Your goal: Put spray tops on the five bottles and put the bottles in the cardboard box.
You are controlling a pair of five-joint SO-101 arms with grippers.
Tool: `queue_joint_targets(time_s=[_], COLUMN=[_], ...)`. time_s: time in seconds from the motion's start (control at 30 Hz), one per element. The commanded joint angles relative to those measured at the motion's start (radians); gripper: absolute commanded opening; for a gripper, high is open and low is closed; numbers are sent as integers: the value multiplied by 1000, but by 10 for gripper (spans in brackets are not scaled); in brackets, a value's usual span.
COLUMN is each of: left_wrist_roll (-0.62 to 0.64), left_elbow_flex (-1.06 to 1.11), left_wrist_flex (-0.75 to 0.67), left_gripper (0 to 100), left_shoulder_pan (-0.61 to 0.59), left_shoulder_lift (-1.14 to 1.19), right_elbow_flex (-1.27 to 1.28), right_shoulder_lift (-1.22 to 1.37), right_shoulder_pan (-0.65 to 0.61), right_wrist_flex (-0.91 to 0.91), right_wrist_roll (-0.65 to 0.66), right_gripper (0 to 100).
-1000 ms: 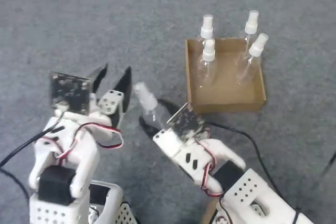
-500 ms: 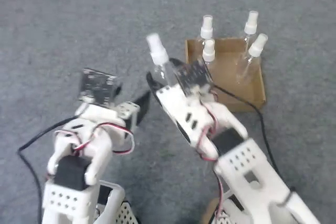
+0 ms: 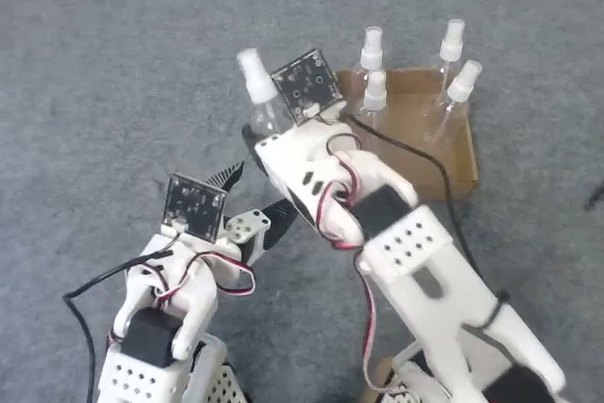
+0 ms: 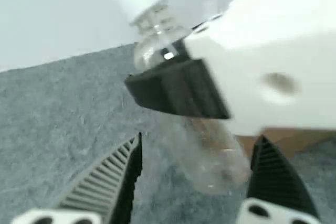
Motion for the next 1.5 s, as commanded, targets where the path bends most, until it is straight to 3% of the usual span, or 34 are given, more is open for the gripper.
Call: queue_joint_targets(time_s=[0.0, 0.43, 0.87, 1.1, 1.3, 1.47], left_wrist_roll=[-5, -2, -6, -6, -6, -6], left_elbow_flex=[1, 4, 2, 1, 5, 5], left_wrist_flex=[-40, -40, 8, 2, -21, -21], left_gripper=[313, 312, 312, 242, 188, 188], left_shoulder_pan=[5, 6, 75, -20, -37, -37], left_shoulder_lift=[-23, -23, -32, -32, -32, -32], right_elbow_flex=[-75, -74, -252, -423, -466, -465], right_shoulder_lift=[-147, -252, 12, 156, 114, 54], right_shoulder_pan=[-8, -2, 5, 108, 213, 358], right_wrist_flex=[104, 216, 226, 404, 565, 624], right_wrist_roll=[-17, -17, 2, 71, 195, 218], right_gripper=[6, 6, 6, 6, 6, 6])
